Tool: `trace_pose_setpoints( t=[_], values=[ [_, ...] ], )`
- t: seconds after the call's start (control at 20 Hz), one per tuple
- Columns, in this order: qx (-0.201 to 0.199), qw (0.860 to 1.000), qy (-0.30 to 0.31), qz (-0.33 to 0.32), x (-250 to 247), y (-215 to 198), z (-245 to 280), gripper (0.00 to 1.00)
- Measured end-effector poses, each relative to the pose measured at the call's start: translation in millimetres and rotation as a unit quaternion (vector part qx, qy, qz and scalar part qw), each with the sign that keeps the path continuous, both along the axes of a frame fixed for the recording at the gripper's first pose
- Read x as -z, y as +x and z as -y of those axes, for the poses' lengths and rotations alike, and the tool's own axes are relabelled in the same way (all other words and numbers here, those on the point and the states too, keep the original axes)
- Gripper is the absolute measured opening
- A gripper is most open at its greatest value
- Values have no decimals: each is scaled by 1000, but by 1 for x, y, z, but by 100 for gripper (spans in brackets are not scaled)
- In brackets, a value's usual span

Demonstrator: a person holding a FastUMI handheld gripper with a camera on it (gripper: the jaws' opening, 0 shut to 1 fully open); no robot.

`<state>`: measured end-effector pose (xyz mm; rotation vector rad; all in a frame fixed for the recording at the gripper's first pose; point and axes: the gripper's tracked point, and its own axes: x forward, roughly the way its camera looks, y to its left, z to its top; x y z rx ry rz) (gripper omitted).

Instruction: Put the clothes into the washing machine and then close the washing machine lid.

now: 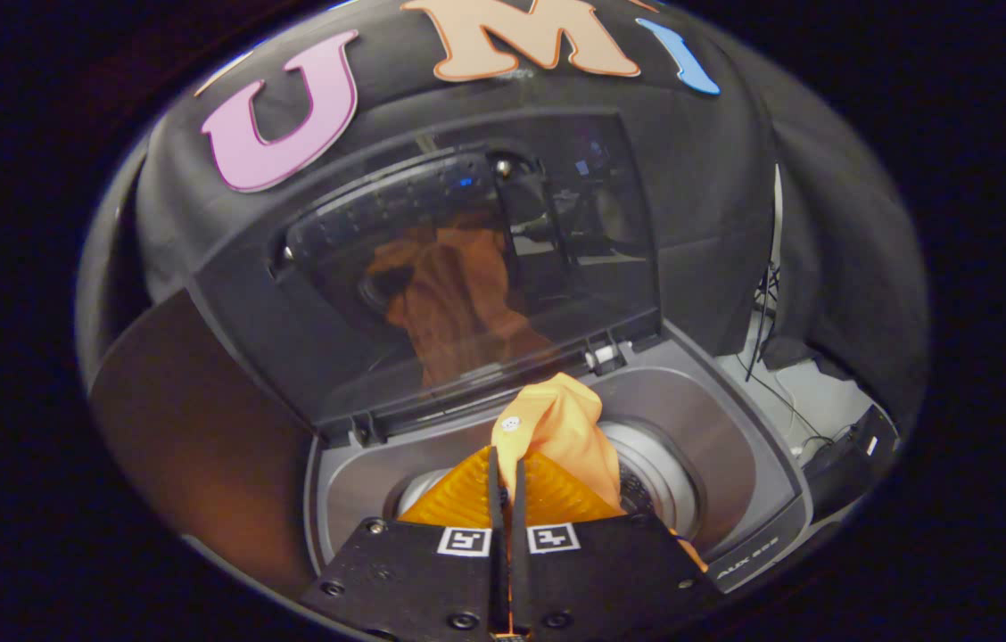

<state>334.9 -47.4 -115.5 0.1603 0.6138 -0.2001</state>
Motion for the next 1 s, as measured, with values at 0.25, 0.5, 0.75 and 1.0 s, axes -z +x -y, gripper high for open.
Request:
trace_pose_setpoints(
  t=[0.25,0.5,0.75,1.0],
  values=[
    [4,1000,-8,-24,16,-3,-5,20],
    [16,999,-28,-13,10,6,1,82],
    [5,999,-36,-4,-7,3,-6,98],
    [-13,998,-57,15,-40,2,-13,98]
  ],
)
